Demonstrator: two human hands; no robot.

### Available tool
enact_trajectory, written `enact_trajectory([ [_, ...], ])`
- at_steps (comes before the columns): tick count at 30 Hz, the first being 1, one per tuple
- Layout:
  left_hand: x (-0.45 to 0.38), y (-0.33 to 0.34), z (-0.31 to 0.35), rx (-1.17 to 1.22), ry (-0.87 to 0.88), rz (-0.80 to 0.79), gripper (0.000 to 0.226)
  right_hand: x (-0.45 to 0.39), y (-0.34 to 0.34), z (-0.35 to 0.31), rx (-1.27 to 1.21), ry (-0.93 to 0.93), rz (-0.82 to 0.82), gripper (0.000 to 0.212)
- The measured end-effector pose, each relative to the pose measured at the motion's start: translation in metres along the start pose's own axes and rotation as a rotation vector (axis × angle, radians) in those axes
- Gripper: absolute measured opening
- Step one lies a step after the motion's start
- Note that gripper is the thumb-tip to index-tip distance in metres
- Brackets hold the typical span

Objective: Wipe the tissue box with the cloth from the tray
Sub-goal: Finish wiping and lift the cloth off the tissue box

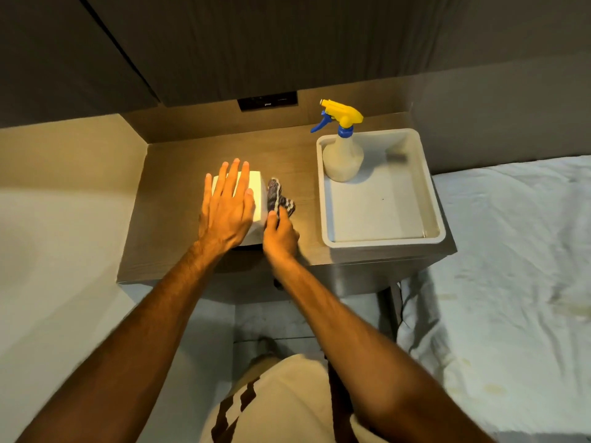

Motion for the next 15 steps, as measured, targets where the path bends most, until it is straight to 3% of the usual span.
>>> enact_trajectory([
  [3, -0.003, -0.004, 0.01, 0.01, 0.017, -0.001, 0.065, 0.035, -0.019, 0.0, 0.033, -0.1, -0.015, 0.042],
  [7, 0.007, -0.023, 0.004, -0.03, -0.007, 0.046, 0.066, 0.062, -0.073, -0.026, -0.057, -0.228, -0.192, 0.034],
  [9, 0.012, -0.037, 0.019, 0.045, -0.004, 0.207, 0.062, 0.057, -0.129, -0.038, -0.001, -0.293, -0.069, 0.031],
  [11, 0.014, -0.04, 0.059, 0.187, 0.107, 0.349, 0.058, 0.039, -0.185, -0.047, 0.124, -0.382, 0.159, 0.033],
  [13, 0.014, -0.02, 0.1, 0.304, 0.22, 0.301, 0.058, 0.012, -0.221, -0.047, 0.332, -0.422, 0.34, 0.039],
  [15, 0.012, 0.012, 0.12, 0.419, 0.178, 0.141, 0.059, -0.016, -0.234, -0.038, 0.595, -0.385, 0.402, 0.043],
])
Point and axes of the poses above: each hand's wrist, its own x-axis away from the middle knuckle, its own y-axis out of the palm, z = x × y, the point moved 5 cm from there along -x, towards the middle knuckle, and after that the axes turned 2 degrees about z, right-handed, at the moved point
